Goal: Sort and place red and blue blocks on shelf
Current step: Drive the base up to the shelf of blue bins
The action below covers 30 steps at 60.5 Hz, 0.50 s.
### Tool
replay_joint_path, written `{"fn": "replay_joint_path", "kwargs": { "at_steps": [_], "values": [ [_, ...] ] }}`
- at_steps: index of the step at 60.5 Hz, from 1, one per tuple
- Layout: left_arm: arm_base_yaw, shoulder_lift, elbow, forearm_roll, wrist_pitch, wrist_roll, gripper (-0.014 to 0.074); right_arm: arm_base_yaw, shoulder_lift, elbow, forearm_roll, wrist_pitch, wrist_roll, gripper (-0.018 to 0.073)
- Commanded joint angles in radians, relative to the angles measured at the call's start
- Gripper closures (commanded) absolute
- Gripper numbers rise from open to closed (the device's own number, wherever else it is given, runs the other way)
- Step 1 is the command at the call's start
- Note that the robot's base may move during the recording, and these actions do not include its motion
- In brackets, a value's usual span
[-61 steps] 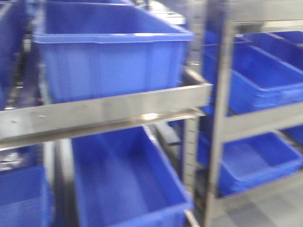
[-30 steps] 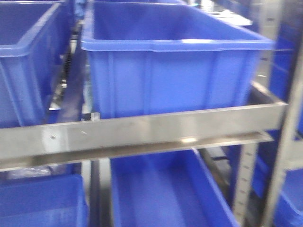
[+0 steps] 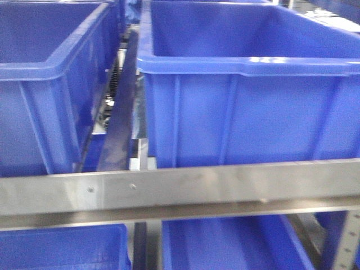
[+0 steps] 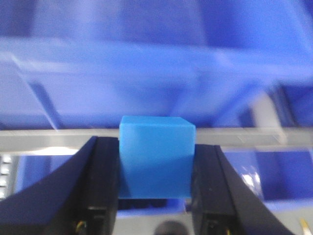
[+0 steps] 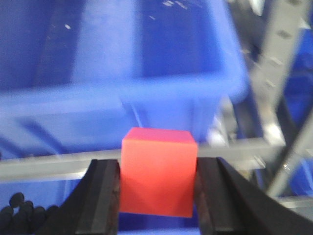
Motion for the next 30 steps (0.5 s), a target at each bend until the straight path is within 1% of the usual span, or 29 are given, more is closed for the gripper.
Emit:
{"fn": "replay_joint_path", "kwargs": {
  "at_steps": [1,30],
  "values": [
    [0.002,0.003,-0.028,0.007,-0.077,-0.005,0.0472,-0.007,-0.001,-0.028,-0.004,-0.087,-0.005,0.0510],
    [0.002,0.003,-0.028,0.007,-0.077,-0.005,0.0472,-0.007,-0.001,-0.028,-0.004,-0.087,-0.005,0.0510]
  ]
}}
